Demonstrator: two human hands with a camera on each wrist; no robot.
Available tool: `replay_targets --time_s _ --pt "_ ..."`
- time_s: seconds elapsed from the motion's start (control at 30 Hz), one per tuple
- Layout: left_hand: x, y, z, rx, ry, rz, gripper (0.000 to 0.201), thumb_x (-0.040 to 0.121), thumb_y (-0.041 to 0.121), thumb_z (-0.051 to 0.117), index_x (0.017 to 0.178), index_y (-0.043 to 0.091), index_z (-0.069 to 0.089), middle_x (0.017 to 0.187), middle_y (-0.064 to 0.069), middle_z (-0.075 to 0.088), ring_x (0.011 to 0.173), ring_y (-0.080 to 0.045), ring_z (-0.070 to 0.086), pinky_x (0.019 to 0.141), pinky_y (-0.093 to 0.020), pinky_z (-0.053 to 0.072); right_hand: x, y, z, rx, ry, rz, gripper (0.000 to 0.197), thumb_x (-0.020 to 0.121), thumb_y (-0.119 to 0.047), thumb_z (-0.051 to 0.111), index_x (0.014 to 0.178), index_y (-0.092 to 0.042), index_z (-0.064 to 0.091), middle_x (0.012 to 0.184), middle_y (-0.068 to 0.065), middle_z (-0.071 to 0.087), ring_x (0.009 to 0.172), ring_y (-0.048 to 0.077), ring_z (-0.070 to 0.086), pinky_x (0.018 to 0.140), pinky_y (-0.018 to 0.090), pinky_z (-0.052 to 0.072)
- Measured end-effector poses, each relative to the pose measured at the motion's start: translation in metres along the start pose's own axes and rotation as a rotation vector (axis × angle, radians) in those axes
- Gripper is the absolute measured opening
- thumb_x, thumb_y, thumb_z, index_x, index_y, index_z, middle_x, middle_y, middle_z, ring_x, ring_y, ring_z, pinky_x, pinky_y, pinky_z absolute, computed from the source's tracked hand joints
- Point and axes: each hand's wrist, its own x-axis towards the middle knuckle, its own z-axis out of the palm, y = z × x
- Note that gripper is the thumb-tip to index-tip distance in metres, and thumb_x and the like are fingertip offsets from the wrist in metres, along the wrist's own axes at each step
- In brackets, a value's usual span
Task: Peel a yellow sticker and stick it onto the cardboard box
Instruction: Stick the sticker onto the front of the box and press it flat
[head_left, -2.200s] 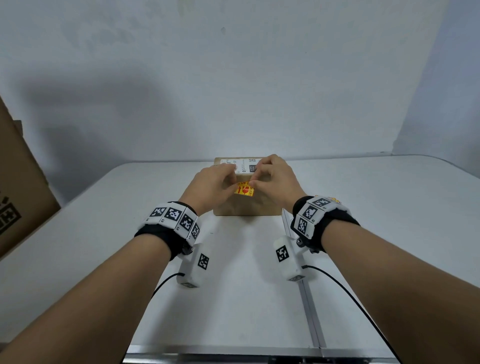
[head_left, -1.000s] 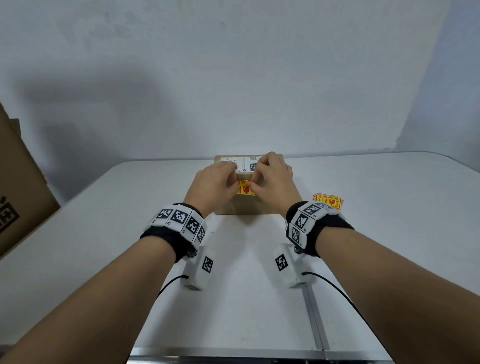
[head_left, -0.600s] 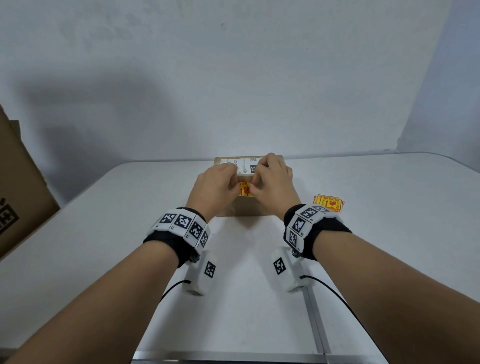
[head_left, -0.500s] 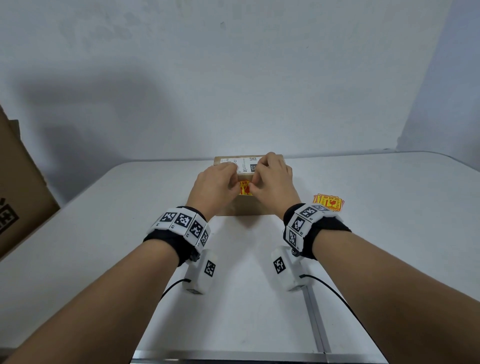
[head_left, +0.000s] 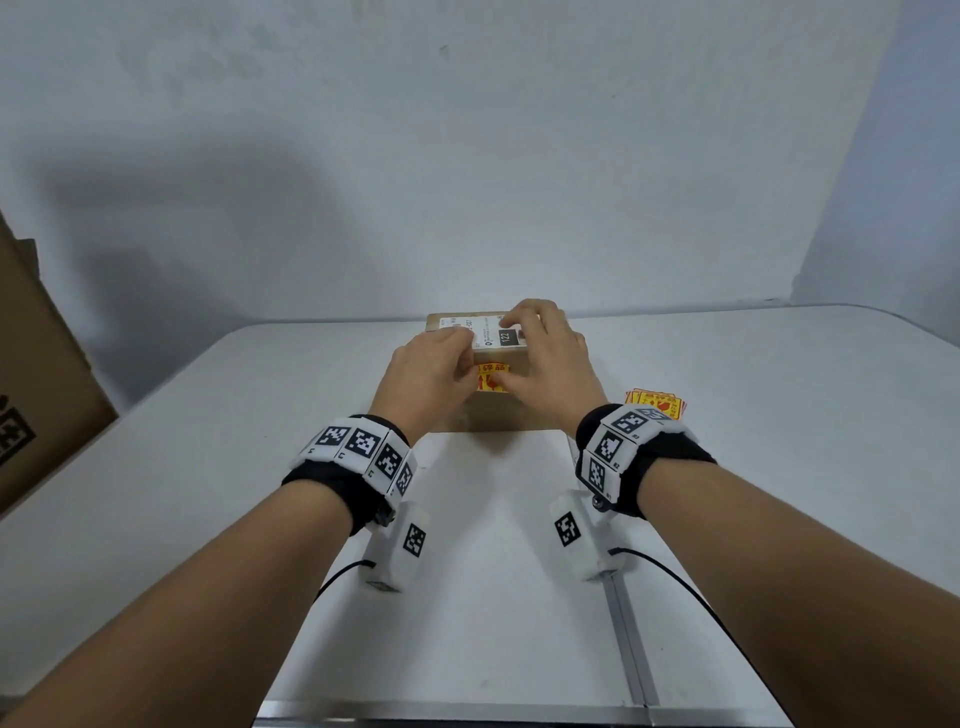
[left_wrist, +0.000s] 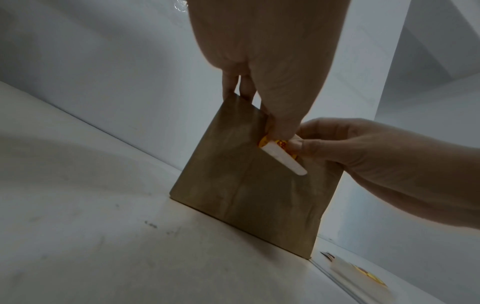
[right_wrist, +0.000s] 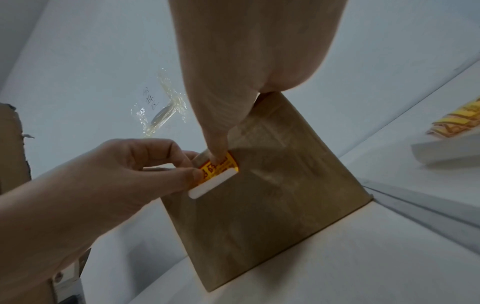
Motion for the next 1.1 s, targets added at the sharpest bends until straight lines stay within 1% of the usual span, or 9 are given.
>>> replay_targets --time_s 0.13,0.23,0.4,0.53,0.63,0.77,0.9,0.97,1.1 --pt "0.001 0.0 0.0 0.009 -0.01 -0.009 0.015 0.084 0.026 0.053 0.09 0.014 0.06 0.099 0.003 0.067 0.092 -0.023 0.061 0.072 -0.036 0.045 0.009 0.003 -0.004 -0.051 -0.068 0.036 0.036 0.079 -0.038 0.067 0.11 -0.022 0.059 0.118 -0.004 0.058 0.115 0.019 0.049 0.095 0.034 0.035" --pt "0.001 0.0 -0.001 0.013 -0.032 -0.006 0.013 0.085 0.027 0.053 0.086 0.015 0.059 0.105 0.003 0.068 0.094 -0.022 0.061 0.075 -0.037 0.047 0.012 0.003 -0.008 0.001 -0.09 0.055 0.028 0.079 -0.032 0.069 0.104 -0.018 0.065 0.111 -0.003 0.064 0.112 0.02 0.051 0.096 0.037 0.04" --pt "0.003 -0.002 -0.007 0.017 -0.069 0.017 0.014 0.087 0.029 0.053 0.085 0.017 0.059 0.109 0.002 0.066 0.094 -0.022 0.062 0.078 -0.038 0.046 0.011 0.006 -0.015 0.122 -0.121 0.059 0.026 0.081 -0.021 0.068 0.107 -0.016 0.07 0.111 0.0 0.067 0.115 0.021 0.051 0.098 0.039 0.042" --pt "0.002 -0.003 -0.007 0.026 -0.059 0.044 0.015 0.088 0.029 0.054 0.087 0.015 0.058 0.112 0.001 0.064 0.091 -0.024 0.062 0.073 -0.034 0.042 0.01 0.007 -0.014 0.159 -0.114 0.046 0.028 0.081 -0.016 0.066 0.109 -0.015 0.071 0.114 0.0 0.068 0.116 0.019 0.052 0.099 0.037 0.043" --pt "0.001 -0.003 -0.007 0.02 -0.037 0.073 0.015 0.086 0.026 0.057 0.09 0.011 0.054 0.119 0.002 0.055 0.081 -0.027 0.062 0.065 -0.032 0.04 0.008 0.009 -0.012 0.2 -0.099 0.059 0.029 0.081 -0.015 0.065 0.109 -0.016 0.071 0.115 -0.002 0.068 0.116 0.018 0.054 0.099 0.035 0.043" --pt "0.001 -0.001 -0.01 0.021 -0.015 0.065 0.029 0.081 0.028 0.062 0.098 0.013 0.045 0.111 0.0 0.045 0.07 -0.028 0.055 0.056 -0.036 0.044 0.007 0.008 -0.011 0.224 -0.101 0.074 0.029 0.081 -0.015 0.064 0.109 -0.015 0.071 0.117 -0.001 0.068 0.115 0.018 0.056 0.1 0.035 0.045" --pt "0.005 0.008 -0.004 0.063 -0.038 0.059 0.043 0.077 0.047 0.066 0.104 0.017 0.049 0.109 0.003 0.05 0.093 -0.022 0.051 0.069 -0.031 0.036 0.007 0.006 -0.012 0.268 -0.103 0.105 0.028 0.079 -0.013 0.065 0.106 -0.015 0.072 0.114 -0.002 0.068 0.112 0.016 0.057 0.101 0.035 0.045" --pt "0.008 0.012 0.001 0.087 -0.029 0.016 0.044 0.077 0.056 0.062 0.103 0.022 0.051 0.108 0.006 0.052 0.102 -0.023 0.048 0.077 -0.035 0.035 0.006 0.006 -0.012 0.275 -0.099 0.109 0.028 0.079 -0.012 0.065 0.106 -0.015 0.072 0.113 -0.002 0.068 0.113 0.017 0.057 0.101 0.035 0.044" --pt "0.013 0.01 0.003 0.018 -0.015 -0.034 0.04 0.078 0.06 0.059 0.099 0.027 0.052 0.103 0.012 0.054 0.1 -0.019 0.045 0.076 -0.034 0.027 0.007 0.005 -0.013 0.274 -0.097 0.108 0.03 0.08 -0.013 0.065 0.109 -0.013 0.071 0.115 0.0 0.068 0.113 0.017 0.058 0.101 0.031 0.043"
